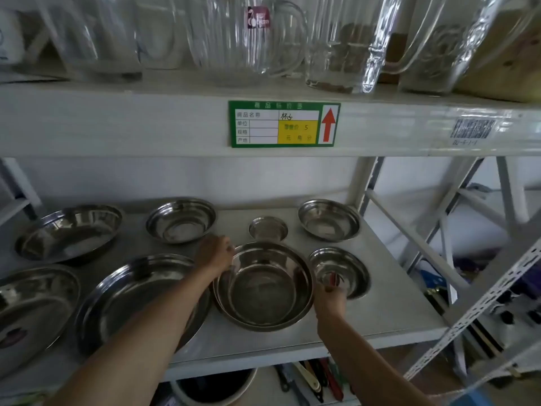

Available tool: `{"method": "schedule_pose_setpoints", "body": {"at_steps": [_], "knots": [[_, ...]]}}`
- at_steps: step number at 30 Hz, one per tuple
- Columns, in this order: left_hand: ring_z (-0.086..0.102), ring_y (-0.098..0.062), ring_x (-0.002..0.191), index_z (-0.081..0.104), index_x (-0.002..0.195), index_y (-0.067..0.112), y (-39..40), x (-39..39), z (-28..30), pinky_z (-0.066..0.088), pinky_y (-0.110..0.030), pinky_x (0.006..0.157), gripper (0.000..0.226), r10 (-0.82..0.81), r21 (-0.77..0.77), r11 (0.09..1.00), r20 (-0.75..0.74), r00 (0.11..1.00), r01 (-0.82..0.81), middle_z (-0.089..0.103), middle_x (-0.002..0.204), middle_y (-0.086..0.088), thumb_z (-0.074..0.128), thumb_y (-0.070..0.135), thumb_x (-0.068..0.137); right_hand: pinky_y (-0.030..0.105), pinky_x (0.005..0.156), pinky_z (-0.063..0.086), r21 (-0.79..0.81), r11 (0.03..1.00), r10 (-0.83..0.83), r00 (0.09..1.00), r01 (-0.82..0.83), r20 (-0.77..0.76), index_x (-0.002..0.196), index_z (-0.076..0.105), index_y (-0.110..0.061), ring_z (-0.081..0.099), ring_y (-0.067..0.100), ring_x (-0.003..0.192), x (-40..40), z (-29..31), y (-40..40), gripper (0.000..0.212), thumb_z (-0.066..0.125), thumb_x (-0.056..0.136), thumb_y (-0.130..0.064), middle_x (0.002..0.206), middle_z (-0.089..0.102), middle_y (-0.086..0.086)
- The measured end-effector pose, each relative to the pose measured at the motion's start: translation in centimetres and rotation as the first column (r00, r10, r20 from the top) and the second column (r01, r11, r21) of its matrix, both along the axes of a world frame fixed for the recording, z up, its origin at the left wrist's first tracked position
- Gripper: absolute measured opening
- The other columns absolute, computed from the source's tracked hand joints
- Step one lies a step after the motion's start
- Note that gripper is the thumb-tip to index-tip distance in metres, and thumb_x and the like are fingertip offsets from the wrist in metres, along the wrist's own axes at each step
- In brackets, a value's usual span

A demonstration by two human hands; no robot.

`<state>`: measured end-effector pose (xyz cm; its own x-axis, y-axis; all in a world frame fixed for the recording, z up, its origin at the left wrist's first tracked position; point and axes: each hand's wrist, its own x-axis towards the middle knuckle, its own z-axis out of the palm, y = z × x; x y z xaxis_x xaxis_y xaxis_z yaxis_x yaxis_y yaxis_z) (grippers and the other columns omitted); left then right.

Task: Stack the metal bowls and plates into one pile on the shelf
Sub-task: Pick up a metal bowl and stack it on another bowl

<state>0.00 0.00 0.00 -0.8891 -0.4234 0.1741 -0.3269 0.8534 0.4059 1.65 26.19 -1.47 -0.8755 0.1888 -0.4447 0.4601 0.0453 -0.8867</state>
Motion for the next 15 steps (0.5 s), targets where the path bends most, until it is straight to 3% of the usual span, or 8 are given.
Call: {"method": "schedule_pose_setpoints", "body": {"at_steps": [2,5,8,15], "knots": [[0.064,-0.032,0.088,0.068,0.087,0.010,-0.1,0.2,0.3,0.048,-0.034,0.072,0.026,-0.005,-0.035,0.999,0.053,0.999,0.007,0.070,0.094,-0.015,0.047,0.025,0.087,0.027,0.056,0.041,-0.008,1.000,-0.005,1.000,0.005,0.005,0.112,0.057,0.000,0.052,0.018,0.069,0.1,-0.3,0.1,0.025,0.056,0.093,-0.016,0.085,0.058,0.010],[0.064,-0.032,0.094,0.069,0.093,0.006,0.1,0.1,0.3,0.047,-0.034,0.076,0.027,-0.018,-0.101,0.994,0.147,0.989,0.033,0.069,0.100,-0.016,0.046,0.022,0.091,0.026,0.056,0.039,-0.001,0.999,0.051,0.999,-0.051,0.014,0.097,0.059,-0.007,0.050,0.016,0.067,0.7,-0.7,0.1,0.007,0.052,0.094,-0.008,0.080,0.056,0.008],[0.065,-0.031,0.096,0.070,0.093,0.004,0.1,0.1,0.0,0.049,-0.034,0.080,0.024,0.001,-0.112,0.993,0.197,0.980,0.022,0.070,0.102,-0.015,0.052,0.020,0.088,0.026,0.055,0.038,0.004,0.997,0.073,0.997,-0.073,0.016,0.084,0.055,-0.010,0.045,0.016,0.061,0.9,-1.3,-0.3,0.011,0.051,0.095,-0.009,0.071,0.050,0.006],[0.065,-0.033,0.104,0.070,0.100,0.005,-0.8,0.3,-0.8,0.051,-0.035,0.083,0.029,0.102,-0.084,0.993,0.188,0.977,-0.088,0.070,0.108,-0.016,0.051,0.024,0.090,0.033,0.060,0.045,-0.021,0.998,0.052,0.997,-0.051,0.054,0.081,0.054,-0.009,0.052,0.021,0.068,1.0,-2.3,-1.0,0.021,0.051,0.097,-0.022,0.074,0.055,0.010]]}}
